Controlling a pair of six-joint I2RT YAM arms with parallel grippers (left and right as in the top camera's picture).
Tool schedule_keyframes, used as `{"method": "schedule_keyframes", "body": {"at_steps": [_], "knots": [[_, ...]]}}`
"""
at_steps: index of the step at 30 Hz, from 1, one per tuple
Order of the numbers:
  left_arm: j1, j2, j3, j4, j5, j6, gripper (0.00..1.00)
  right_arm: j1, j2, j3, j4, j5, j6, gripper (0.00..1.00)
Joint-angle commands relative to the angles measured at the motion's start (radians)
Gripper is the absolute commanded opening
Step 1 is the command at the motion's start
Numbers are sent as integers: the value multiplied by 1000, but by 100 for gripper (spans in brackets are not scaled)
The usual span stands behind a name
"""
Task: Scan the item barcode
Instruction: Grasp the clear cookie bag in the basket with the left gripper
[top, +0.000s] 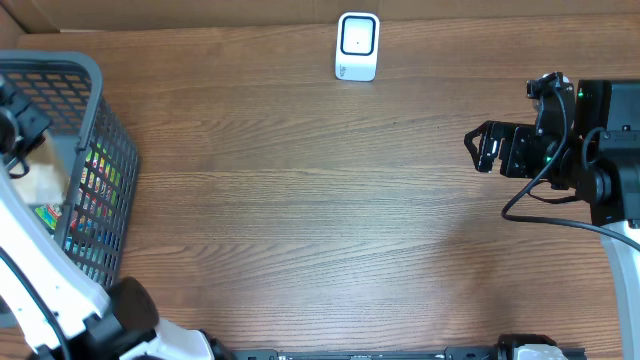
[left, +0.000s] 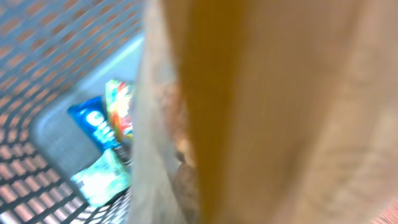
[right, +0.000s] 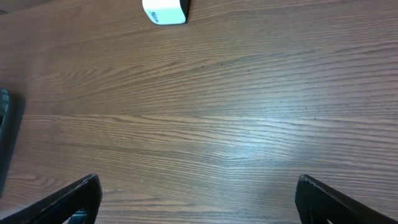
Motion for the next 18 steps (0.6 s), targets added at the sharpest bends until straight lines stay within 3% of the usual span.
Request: {"method": "schedule_keyframes", "body": {"at_steps": [1,7,14,18], "knots": [[-94,-71,35,-5,11,29,4,-3,-2,27,2,-6,-1,100],[-322,-67,-12,-67,-6,30,4,-3,-2,27,3,-6,-1,100],[-632,-39,-313,-64,-393,-299,4,-3,-2,27,5,-6,0,100],[-737,3,-516,6,-484,-433,4,-3,-2,27,6,-6,0,100]]}}
